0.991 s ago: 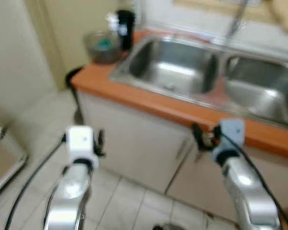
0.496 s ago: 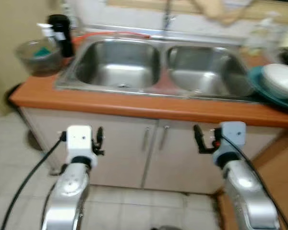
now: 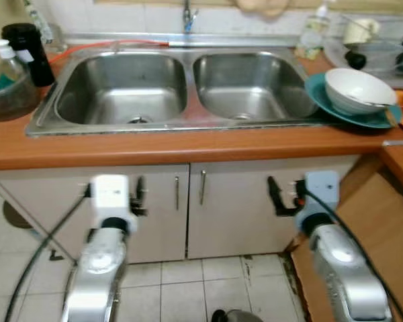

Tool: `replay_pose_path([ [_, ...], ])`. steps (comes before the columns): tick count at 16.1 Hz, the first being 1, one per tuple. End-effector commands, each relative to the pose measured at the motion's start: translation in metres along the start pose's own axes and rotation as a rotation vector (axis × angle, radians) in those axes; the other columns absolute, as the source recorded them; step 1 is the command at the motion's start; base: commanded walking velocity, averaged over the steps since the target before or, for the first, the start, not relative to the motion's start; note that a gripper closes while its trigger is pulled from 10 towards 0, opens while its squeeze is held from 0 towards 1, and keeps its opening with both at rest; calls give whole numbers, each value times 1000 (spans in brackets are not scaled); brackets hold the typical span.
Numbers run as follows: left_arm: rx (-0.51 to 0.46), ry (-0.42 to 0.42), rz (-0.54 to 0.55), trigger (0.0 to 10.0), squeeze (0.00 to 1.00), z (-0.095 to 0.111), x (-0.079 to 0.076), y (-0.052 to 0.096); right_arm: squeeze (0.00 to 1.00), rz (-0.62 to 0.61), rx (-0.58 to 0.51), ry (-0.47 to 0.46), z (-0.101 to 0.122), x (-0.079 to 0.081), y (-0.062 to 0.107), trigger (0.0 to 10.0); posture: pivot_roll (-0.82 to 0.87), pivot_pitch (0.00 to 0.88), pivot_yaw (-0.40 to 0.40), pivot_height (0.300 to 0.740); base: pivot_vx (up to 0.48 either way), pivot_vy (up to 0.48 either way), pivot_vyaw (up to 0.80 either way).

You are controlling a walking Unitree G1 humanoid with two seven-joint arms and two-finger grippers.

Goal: Kitchen organization

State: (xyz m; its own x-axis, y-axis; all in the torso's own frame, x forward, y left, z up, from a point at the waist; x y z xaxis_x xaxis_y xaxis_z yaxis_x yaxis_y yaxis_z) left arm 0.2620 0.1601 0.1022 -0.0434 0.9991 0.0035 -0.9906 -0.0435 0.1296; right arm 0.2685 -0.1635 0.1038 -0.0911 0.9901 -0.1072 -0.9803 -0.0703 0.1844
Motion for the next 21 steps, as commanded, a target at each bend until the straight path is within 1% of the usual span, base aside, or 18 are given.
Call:
replay_pose_path([
  [1,-1,-15,22,10000,0,-1,8,1,1000,17,-27,4,7,5,-1,10000,-31,0,-16,740,0,0,0],
  [4,-11,-35,19,10000,0,0,8,0,1000,19,-28,12,8,5,-1,10000,-31,0,-20,740,0,0,-800],
  [5,-15,-35,18,10000,0,1,7,1,1000,26,-34,17,10,5,-2,10000,-31,0,-22,740,0,-428,-800],
  [7,-15,-33,19,10000,0,1,6,1,1000,50,-45,28,12,9,-2,10000,-29,0,-24,740,0,-480,0],
  [8,-15,-37,23,10000,0,1,8,1,1000,60,-45,31,12,12,-2,10000,-28,0,-25,740,0,0,0],
  [10,-8,-10,39,10000,0,0,11,1,1000,64,-43,35,11,13,-2,10000,-28,0,-25,740,0,0,0],
  [12,-6,-24,34,10000,0,-1,12,1,1000,55,-37,41,10,12,-2,10000,-29,0,-19,740,0,0,0],
  [15,-4,-22,27,10000,0,-1,11,0,1000,42,-18,43,7,10,-1,10000,-34,0,-16,740,0,0,0],
  [16,-6,-20,22,10000,0,-1,9,0,1000,31,1,43,5,8,-1,10000,-34,0,-16,740,0,0,-800],
  [21,-12,-20,26,10000,0,0,9,-1,1000,28,-6,41,6,8,-2,10000,-31,0,-16,740,0,0,-800],
])
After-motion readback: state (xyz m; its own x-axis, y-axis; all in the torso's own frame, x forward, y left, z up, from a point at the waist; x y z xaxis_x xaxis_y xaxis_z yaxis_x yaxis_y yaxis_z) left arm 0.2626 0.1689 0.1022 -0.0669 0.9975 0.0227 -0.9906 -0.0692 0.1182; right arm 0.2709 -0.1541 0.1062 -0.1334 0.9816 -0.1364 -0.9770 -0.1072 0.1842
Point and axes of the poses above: a point about 5 cm out from each wrist's last joint towards the gripper, its own y axis pointing back from the gripper into the wrist, its own z axis along the axis of the wrist's last joint, x = y × z, the point moved 2 cm from there along -y, pointing out of the wrist towards the gripper, and after that the axes turned 4 degrees about y, right-handed, at the moved point
